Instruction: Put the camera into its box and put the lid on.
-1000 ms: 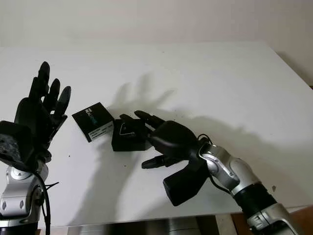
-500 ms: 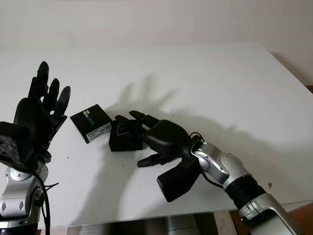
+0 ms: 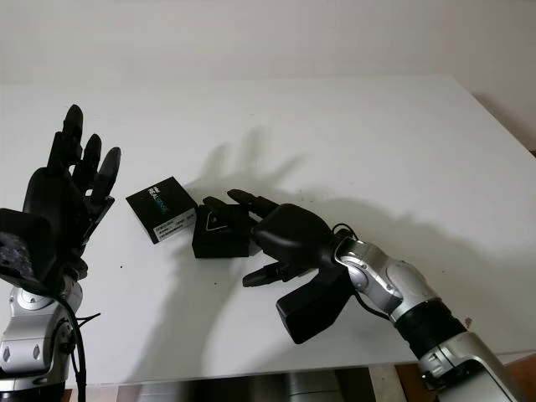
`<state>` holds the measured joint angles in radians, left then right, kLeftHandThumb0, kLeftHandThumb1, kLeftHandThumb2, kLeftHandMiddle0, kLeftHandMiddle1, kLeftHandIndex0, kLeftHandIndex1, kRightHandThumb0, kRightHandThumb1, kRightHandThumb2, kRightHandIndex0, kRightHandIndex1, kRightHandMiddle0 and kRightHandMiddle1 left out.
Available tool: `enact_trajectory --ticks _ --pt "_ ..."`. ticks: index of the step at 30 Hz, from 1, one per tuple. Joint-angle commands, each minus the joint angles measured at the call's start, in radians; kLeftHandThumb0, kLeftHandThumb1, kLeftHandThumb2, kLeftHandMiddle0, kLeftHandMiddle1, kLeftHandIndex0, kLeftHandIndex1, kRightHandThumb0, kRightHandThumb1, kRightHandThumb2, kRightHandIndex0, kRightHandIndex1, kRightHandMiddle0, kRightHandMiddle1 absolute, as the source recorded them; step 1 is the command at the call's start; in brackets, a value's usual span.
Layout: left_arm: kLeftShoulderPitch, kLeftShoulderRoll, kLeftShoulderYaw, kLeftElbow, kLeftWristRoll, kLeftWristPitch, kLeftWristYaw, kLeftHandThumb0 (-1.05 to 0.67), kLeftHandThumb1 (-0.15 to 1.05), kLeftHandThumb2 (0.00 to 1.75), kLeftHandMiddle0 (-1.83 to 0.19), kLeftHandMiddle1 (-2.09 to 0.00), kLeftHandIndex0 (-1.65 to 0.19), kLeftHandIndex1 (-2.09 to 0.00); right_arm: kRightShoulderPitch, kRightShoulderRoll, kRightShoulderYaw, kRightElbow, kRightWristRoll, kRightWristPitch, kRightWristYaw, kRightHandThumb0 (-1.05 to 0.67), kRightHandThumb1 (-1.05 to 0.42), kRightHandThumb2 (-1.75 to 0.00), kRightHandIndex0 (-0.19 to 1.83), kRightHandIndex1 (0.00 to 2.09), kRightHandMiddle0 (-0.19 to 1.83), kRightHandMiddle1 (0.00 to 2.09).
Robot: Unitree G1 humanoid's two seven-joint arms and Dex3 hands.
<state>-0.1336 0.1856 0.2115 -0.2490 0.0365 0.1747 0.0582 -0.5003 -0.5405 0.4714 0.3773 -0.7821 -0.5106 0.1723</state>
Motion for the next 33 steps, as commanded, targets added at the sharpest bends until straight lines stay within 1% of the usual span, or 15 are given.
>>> enact_trajectory --ticks 1,17,25,29,31,33 --pt "0.004 0.001 0.002 -0.024 0.004 0.001 0.005 -0.62 1.05 0.32 -0.08 -0.06 0.01 -0.06 0.039 -0.025 0.0 0.023 -0.002 0.024 0.018 -0.73 -1.05 -0.36 -0.04 0.05 0.4 0.06" --pt "0.003 -0.003 0.003 -0.027 0.001 0.005 0.005 -0.62 1.05 0.32 -0.07 -0.05 0.01 -0.05 0.052 -0.039 -0.003 0.01 -0.014 0.038 0.039 -0.74 -1.05 -0.36 -0.03 0.06 0.42 0.06" --pt "0.001 -0.002 0.0 -0.026 0.008 0.005 0.008 -0.63 1.05 0.32 -0.08 -0.06 0.0 -0.06 0.045 -0.034 -0.003 0.006 -0.006 0.049 0.06 -0.74 -1.05 -0.36 -0.03 0.06 0.42 0.06" --pt "-0.001 0.0 0.002 -0.029 0.012 0.006 0.009 -0.63 1.05 0.32 -0.08 -0.06 0.0 -0.06 0.044 -0.032 -0.001 0.009 -0.009 0.049 0.061 -0.74 -1.05 -0.36 -0.01 0.06 0.46 0.07" --pt "-0.001 0.0 0.004 -0.031 0.011 0.009 0.009 -0.63 1.05 0.31 -0.08 -0.05 0.01 -0.06 0.046 -0.033 -0.002 0.001 -0.005 0.056 0.075 -0.74 -1.05 -0.36 -0.01 0.06 0.45 0.06" --pt "-0.002 0.0 0.004 -0.03 0.012 0.009 0.011 -0.63 1.05 0.31 -0.08 -0.05 0.0 -0.06 0.055 -0.029 -0.015 -0.011 0.02 0.061 0.085 -0.74 -1.05 -0.36 -0.01 0.06 0.39 0.03"
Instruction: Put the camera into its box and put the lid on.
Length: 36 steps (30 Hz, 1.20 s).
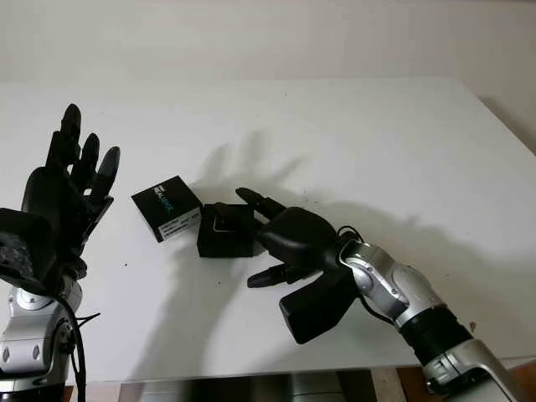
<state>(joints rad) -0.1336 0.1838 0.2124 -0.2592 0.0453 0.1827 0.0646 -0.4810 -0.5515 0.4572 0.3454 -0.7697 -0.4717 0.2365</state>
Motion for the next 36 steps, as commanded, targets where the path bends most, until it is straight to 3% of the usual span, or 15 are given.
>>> enact_trajectory --ticks 1,3,8,19,25,30,36 --pt "-0.003 0.002 0.004 -0.016 0.005 -0.002 0.007 -0.64 1.05 0.31 -0.08 -0.05 0.0 -0.06 0.051 -0.003 -0.027 0.016 0.06 0.018 0.016 -0.75 -1.05 -0.36 -0.01 0.06 0.31 0.01" --pt "-0.005 0.002 0.003 -0.011 0.009 -0.007 0.01 -0.64 1.05 0.32 -0.09 -0.06 -0.01 -0.06 0.075 0.025 -0.073 0.009 0.165 0.007 0.007 -0.73 -1.05 -0.35 -0.01 0.06 0.16 0.0" --pt "-0.009 0.007 0.002 -0.015 0.009 0.004 0.009 -0.64 1.05 0.32 -0.1 -0.06 -0.01 -0.06 0.114 0.141 -0.221 -0.062 0.508 0.05 0.018 -0.72 -1.05 -0.37 -0.01 0.06 0.05 0.02" --pt "-0.017 0.066 -0.016 -0.017 0.062 0.034 -0.023 -0.61 1.05 0.3 -0.12 -0.06 -0.03 -0.07 0.066 0.202 -0.371 -0.259 0.766 0.359 0.108 -0.71 -1.05 -0.45 -0.06 0.03 0.02 0.01" --pt "-0.018 0.168 -0.032 -0.009 0.071 0.052 -0.152 -0.68 1.05 0.28 -0.14 -0.07 -0.05 -0.07 0.046 0.202 -0.402 -0.276 0.787 0.437 0.118 -0.7 -1.05 -0.48 -0.06 0.03 0.02 0.01" --pt "-0.046 0.236 -0.049 0.022 0.052 0.075 -0.26 -0.69 1.05 0.18 -0.04 -0.03 0.01 -0.04 0.031 0.232 -0.444 -0.295 0.854 0.538 0.117 -0.72 -1.05 -0.51 -0.07 0.03 0.01 0.01" --pt "-0.123 0.398 -0.151 0.091 0.149 0.096 -0.423 -0.81 1.05 0.1 0.08 -0.03 0.08 -0.03 -0.011 0.258 -0.51 -0.289 0.95 0.625 0.109 -0.7 -1.05 -0.58 -0.09 0.03 -0.04 0.01"
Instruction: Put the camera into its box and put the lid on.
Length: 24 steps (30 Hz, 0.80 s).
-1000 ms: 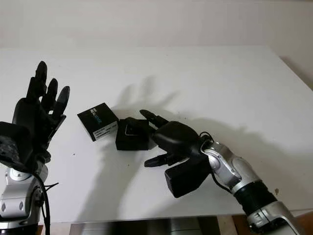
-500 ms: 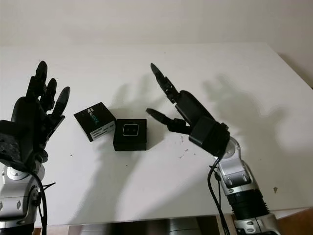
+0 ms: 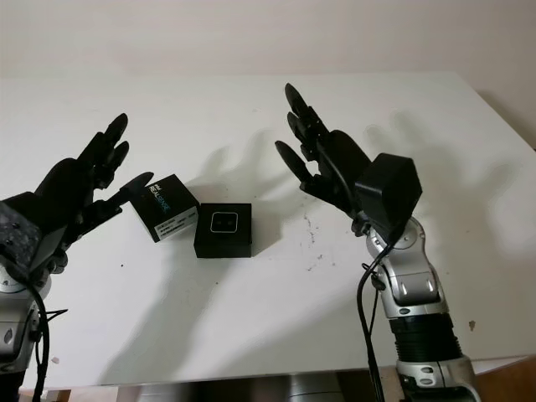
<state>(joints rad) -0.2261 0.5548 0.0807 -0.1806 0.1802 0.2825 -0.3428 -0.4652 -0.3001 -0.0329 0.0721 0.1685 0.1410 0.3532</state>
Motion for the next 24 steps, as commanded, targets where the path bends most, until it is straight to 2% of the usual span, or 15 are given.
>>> enact_trajectory --ticks 1,9,15,21,24 --pt "-0.041 0.037 -0.029 0.023 0.025 -0.008 -0.024 -0.83 1.05 0.1 0.08 -0.03 0.09 -0.03 -0.03 0.009 -0.024 -0.017 0.015 0.021 -0.014 -0.7 -1.05 -0.58 -0.09 0.03 -0.04 0.01" --pt "-0.125 0.034 -0.107 0.147 0.1 -0.042 -0.009 -0.84 0.99 0.05 0.16 -0.03 0.18 0.0 -0.035 0.009 -0.043 -0.022 0.017 0.043 -0.044 -0.7 -1.05 -0.6 -0.09 0.04 -0.04 0.02" --pt "-0.181 0.018 -0.18 0.205 0.181 0.061 -0.013 -0.88 0.98 0.05 0.19 0.0 0.19 0.0 -0.027 0.01 -0.043 -0.015 0.013 0.038 -0.039 -0.68 -1.05 -0.63 -0.1 0.04 -0.05 0.02" --pt "-0.204 0.01 -0.219 0.247 0.218 0.075 -0.009 -0.89 0.98 0.05 0.19 0.0 0.19 0.0 -0.025 0.013 -0.043 -0.015 0.009 0.038 -0.045 -0.68 -1.05 -0.62 -0.1 0.04 -0.05 0.03" --pt "-0.217 0.023 -0.263 0.274 0.266 0.065 -0.018 -0.9 0.96 0.04 0.19 0.0 0.19 0.0 -0.026 0.014 -0.043 -0.006 0.006 0.033 -0.047 -0.67 -1.05 -0.64 -0.1 0.04 -0.05 0.03"
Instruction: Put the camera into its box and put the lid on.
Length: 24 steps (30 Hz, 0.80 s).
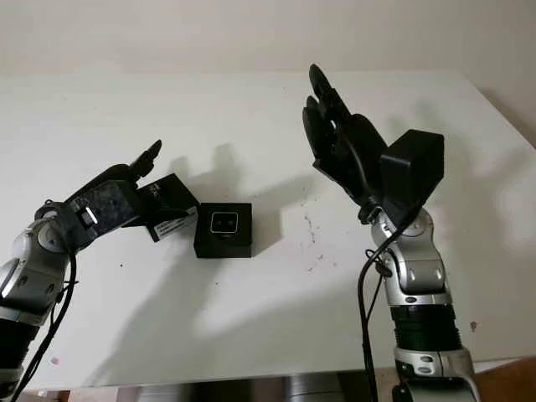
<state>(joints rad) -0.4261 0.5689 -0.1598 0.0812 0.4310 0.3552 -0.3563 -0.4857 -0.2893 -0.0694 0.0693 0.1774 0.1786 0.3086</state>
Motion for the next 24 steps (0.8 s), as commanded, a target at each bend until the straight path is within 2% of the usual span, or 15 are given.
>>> enact_trajectory --ticks 1,10,13,17,24 --pt "-0.019 0.011 -0.033 0.017 0.029 -0.01 -0.007 -0.91 0.95 0.05 0.19 0.0 0.19 0.0 -0.006 0.003 -0.007 -0.002 -0.005 -0.007 -0.004 -0.66 -1.05 -0.64 -0.1 0.04 -0.04 0.03" --pt "-0.026 0.037 -0.105 0.033 0.131 -0.072 -0.044 -0.89 0.91 0.04 0.19 0.0 0.19 0.0 -0.002 0.005 -0.003 -0.013 -0.012 0.007 -0.014 -0.65 -1.05 -0.65 -0.11 0.04 -0.06 0.03" --pt "-0.022 0.048 -0.133 0.017 0.19 -0.075 -0.055 -0.81 0.87 0.04 0.17 -0.02 0.19 0.0 -0.001 0.008 -0.003 -0.015 -0.014 0.006 -0.019 -0.65 -1.05 -0.65 -0.11 0.04 -0.06 0.03" --pt "-0.009 0.053 -0.169 -0.019 0.281 -0.061 -0.061 -0.67 0.82 0.03 0.04 -0.09 0.11 -0.05 0.002 0.012 -0.002 -0.02 -0.016 0.012 -0.026 -0.65 -1.05 -0.66 -0.1 0.05 -0.06 0.03" --pt "-0.007 0.046 -0.191 -0.006 0.363 -0.047 -0.074 -0.59 0.83 0.06 -0.21 -0.11 -0.07 -0.11 0.007 0.012 -0.003 -0.02 -0.018 0.005 -0.028 -0.65 -1.05 -0.66 -0.1 0.05 -0.04 0.04"
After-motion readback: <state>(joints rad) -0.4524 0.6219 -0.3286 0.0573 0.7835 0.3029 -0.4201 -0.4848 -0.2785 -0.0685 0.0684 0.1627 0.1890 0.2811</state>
